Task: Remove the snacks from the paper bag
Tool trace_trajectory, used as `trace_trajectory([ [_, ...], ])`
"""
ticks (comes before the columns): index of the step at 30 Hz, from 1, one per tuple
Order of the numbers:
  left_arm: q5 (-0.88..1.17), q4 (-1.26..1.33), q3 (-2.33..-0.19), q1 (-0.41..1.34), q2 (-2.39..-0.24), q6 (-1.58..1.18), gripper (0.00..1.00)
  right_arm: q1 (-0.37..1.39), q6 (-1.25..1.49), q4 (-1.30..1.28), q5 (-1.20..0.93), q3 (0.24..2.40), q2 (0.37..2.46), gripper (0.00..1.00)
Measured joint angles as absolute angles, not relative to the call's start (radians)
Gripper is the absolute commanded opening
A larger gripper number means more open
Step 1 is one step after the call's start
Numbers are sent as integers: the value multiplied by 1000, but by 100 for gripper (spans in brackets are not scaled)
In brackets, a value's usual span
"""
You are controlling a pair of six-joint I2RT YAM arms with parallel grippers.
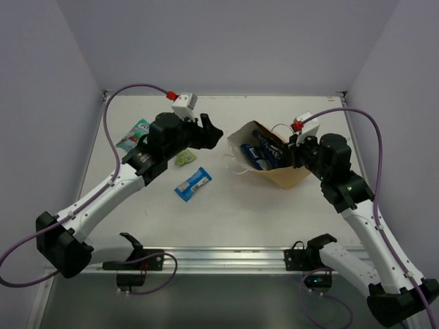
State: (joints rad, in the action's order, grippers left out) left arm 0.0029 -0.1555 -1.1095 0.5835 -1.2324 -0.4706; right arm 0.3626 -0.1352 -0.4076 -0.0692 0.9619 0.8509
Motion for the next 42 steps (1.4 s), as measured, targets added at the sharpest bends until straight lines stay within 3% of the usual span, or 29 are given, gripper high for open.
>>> trace_trajectory([
  [6, 23, -132, -1233, 785, -1365, -605, 70, 402, -140, -437, -66, 984, 863, 0],
  [12, 30, -119, -1239, 867, -1499, -728, 69, 443, -130, -456, -39, 988, 867, 0],
  [33, -68, 94, -1243, 885, -1792, -995, 70, 517, -7, -455, -16, 989, 877, 0],
  [42, -115, 193, -1201, 886, -1771, -1045, 70, 518, 19, -456, -17, 989, 877, 0],
])
